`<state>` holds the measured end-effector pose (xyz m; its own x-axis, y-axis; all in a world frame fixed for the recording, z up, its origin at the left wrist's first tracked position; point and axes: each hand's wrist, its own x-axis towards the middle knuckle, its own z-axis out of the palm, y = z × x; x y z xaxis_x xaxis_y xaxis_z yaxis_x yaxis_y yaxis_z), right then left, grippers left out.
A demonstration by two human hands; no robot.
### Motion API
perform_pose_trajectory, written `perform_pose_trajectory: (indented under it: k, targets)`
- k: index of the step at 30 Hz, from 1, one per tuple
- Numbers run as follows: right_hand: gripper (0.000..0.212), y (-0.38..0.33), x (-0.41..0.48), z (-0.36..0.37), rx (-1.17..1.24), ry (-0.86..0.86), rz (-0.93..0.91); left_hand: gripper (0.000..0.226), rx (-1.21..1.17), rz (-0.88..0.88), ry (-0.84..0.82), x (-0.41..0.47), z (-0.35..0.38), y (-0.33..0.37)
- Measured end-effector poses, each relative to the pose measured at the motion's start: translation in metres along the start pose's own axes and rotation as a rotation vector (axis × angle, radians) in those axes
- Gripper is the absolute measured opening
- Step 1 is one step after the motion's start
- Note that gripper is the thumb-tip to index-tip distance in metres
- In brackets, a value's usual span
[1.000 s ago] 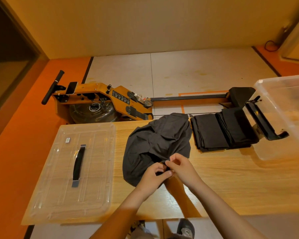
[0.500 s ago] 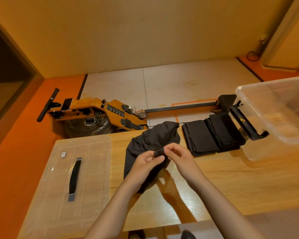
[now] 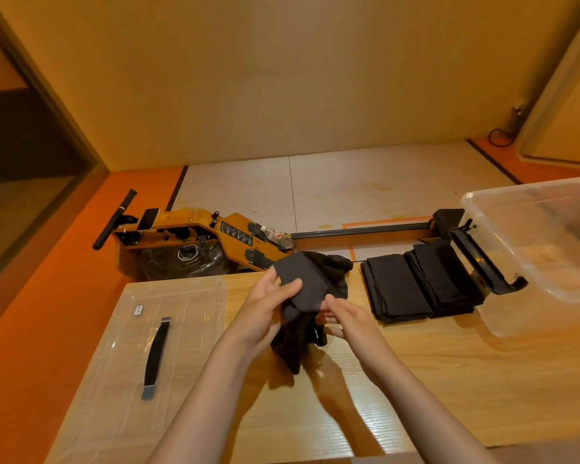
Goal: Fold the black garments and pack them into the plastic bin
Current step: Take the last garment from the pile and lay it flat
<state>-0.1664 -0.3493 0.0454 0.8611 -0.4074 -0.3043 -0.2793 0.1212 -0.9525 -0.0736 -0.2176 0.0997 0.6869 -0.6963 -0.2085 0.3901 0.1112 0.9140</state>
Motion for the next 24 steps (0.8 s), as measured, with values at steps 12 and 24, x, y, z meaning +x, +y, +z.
perform_pose_trajectory:
  k: [12,24]
  targets:
    - [0.058,-0.04,0.006,0.023,0.259,-0.29,-0.16,0.055,0.342,0.016,0.073,-0.005,-0.037,0.029]
    - [0.09,-0.106,0.042,0.019,0.267,-0.33,-0.304,0.027,0.531,0.061,0.027,0.008,-0.032,0.07]
